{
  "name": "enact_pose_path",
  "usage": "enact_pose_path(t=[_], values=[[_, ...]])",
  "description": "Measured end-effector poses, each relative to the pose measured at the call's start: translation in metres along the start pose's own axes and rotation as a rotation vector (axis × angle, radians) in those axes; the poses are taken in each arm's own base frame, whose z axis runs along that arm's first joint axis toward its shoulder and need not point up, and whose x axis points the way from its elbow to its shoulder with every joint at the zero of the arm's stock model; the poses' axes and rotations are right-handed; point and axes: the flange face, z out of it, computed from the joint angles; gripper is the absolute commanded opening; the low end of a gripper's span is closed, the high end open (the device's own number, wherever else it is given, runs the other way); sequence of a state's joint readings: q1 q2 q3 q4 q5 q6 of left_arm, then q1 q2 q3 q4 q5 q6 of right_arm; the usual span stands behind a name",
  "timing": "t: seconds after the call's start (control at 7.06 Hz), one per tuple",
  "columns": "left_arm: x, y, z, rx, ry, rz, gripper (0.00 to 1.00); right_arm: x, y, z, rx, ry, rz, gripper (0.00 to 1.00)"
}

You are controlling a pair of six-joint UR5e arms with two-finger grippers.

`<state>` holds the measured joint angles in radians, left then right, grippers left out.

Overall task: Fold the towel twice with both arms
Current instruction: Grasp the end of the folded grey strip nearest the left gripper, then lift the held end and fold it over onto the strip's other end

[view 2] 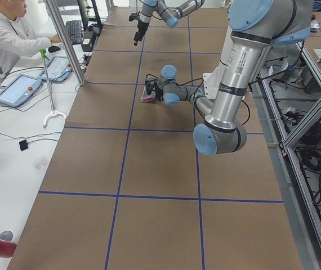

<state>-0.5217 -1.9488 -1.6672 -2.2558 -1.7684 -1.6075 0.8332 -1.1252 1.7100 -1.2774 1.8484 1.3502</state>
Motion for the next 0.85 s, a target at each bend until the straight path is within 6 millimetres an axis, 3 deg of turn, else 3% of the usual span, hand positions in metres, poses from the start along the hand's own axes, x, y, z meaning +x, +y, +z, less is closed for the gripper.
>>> enact_pose_path(t=[0.28,0.85], values=[[0.011,0.002,0.003,0.011,-0.001,0.000,0.00,-0.001,0.001,-0.002,0.001,-0.003,0.001,0.99],[0.104,0.030,0.011,0.027,-0.015,0.009,0.00,0.000,0.001,-0.002,0.001,-0.004,0.009,0.99]])
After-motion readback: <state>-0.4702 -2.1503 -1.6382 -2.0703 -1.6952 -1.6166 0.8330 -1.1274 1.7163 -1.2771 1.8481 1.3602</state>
